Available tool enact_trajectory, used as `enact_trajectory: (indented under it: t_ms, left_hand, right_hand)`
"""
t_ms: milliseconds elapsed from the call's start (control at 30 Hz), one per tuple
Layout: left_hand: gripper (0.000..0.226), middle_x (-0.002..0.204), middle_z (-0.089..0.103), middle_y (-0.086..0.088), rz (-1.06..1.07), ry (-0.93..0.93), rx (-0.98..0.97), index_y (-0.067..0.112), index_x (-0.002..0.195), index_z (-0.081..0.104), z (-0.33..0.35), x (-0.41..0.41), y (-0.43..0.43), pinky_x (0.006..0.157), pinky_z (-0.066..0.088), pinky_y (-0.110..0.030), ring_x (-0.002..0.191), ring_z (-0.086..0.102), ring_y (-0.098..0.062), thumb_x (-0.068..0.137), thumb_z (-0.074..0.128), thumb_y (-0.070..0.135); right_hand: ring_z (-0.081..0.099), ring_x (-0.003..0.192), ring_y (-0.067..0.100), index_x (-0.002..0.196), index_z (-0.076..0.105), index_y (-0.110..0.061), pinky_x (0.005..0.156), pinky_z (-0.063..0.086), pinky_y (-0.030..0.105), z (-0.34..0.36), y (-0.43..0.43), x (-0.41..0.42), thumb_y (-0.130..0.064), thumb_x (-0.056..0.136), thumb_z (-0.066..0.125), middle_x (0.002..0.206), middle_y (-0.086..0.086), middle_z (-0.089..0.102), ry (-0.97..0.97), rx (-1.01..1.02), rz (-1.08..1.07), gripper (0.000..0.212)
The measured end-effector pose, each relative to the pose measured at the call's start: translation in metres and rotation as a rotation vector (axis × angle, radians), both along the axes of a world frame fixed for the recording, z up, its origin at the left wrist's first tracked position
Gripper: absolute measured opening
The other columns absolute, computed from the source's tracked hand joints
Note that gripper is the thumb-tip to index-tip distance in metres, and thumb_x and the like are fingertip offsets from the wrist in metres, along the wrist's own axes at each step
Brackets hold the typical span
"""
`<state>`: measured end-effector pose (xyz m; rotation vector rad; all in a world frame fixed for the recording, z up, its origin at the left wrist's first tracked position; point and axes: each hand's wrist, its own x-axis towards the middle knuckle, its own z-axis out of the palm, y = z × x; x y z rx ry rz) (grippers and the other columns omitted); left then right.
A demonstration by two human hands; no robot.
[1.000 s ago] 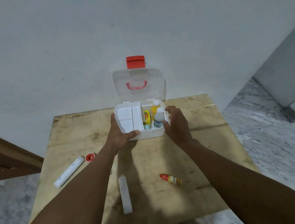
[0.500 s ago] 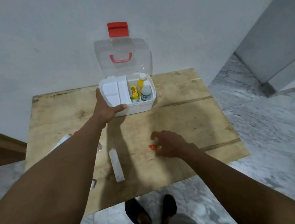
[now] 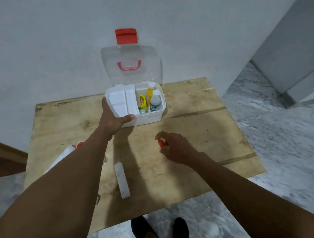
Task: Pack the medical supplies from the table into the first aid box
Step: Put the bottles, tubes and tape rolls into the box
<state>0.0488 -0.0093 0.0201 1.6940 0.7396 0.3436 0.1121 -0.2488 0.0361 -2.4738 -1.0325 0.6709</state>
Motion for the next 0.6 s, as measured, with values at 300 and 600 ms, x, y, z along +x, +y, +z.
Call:
enact_trajectory:
  t_ms: [300,600]
  left_hand:
    - [0.104,0.128,0.044,0.001,0.017,-0.006,-0.002,0.02,0.144,0.018,0.002,0.001,-0.001,0.099,0.047,-0.045,0.121,0.047,-0.023,0.068,0.088,0.013]
    - [0.107,0.129,0.049,0.003,-0.013,-0.054,0.009,0.025,0.142,0.022,-0.005,0.002,0.005,0.098,0.05,-0.048,0.119,0.051,-0.02,0.06,0.091,0.026]
  right_hand:
    - [0.065,0.082,0.028,0.113,0.056,-0.02,0.072,0.054,0.037,0.054,0.044,0.032,-0.01,0.082,0.065,0.095,0.007,0.069,-0.262,0.412,-0.239,0.034]
    - [0.063,0.074,0.032,0.102,0.058,-0.014,0.067,0.053,0.037,0.048,0.091,0.061,-0.004,0.076,0.065,0.08,0.006,0.066,-0.311,0.488,-0.285,0.028]
